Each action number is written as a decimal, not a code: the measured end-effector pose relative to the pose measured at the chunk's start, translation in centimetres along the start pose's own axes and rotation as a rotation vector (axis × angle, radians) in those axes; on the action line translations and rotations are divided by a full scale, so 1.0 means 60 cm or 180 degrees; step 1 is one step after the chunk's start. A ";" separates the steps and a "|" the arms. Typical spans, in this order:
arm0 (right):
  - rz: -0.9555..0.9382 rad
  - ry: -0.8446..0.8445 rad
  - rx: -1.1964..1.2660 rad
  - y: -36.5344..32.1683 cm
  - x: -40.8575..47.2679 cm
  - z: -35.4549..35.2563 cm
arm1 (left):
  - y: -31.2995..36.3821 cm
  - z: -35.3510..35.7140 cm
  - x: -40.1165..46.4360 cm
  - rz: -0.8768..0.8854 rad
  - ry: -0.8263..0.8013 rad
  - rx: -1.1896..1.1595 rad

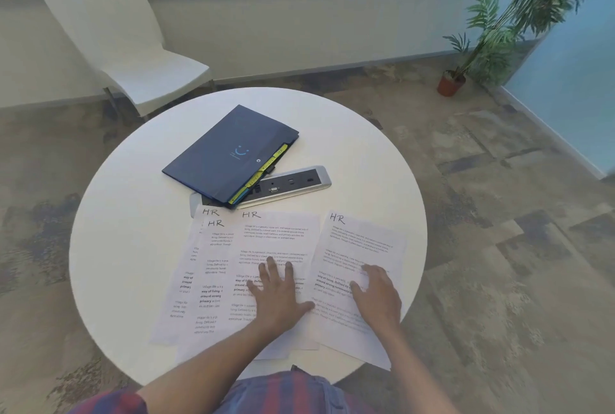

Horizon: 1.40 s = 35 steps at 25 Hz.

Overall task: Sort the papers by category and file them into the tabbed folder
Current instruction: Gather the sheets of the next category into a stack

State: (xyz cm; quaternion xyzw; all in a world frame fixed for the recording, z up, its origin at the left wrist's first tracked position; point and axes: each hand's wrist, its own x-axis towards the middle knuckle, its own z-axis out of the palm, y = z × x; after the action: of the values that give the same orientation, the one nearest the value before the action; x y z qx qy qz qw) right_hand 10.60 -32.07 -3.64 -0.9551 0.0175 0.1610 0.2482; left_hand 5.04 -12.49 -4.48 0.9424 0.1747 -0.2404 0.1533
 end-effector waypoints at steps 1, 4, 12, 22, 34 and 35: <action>0.0084 0.0017 -0.0059 0.018 -0.003 -0.004 | 0.000 0.004 -0.001 0.0001 -0.0018 -0.0080; 0.0232 0.0048 -0.0094 0.055 -0.015 -0.007 | 0.004 0.013 -0.002 0.0027 -0.0011 -0.0291; 0.0266 0.0231 -0.0293 0.055 -0.041 0.005 | 0.025 0.025 -0.011 0.0220 0.0092 -0.0399; 0.0282 0.0137 -0.0134 0.053 -0.045 0.000 | 0.035 -0.003 -0.028 0.0282 0.0041 -0.2453; 0.0887 0.0020 0.2155 -0.010 -0.044 -0.043 | -0.067 -0.100 -0.047 0.0321 -0.0505 -0.4144; 0.0894 -0.0239 0.2759 -0.018 -0.041 -0.043 | -0.079 -0.104 -0.050 0.0337 -0.0503 -0.4229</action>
State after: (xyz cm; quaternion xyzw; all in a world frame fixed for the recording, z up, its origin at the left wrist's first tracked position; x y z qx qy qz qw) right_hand 9.14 -32.46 -0.20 -0.7449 0.2036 0.2053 0.6012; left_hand 3.17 -6.72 1.29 0.6348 0.2274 -0.1422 0.7247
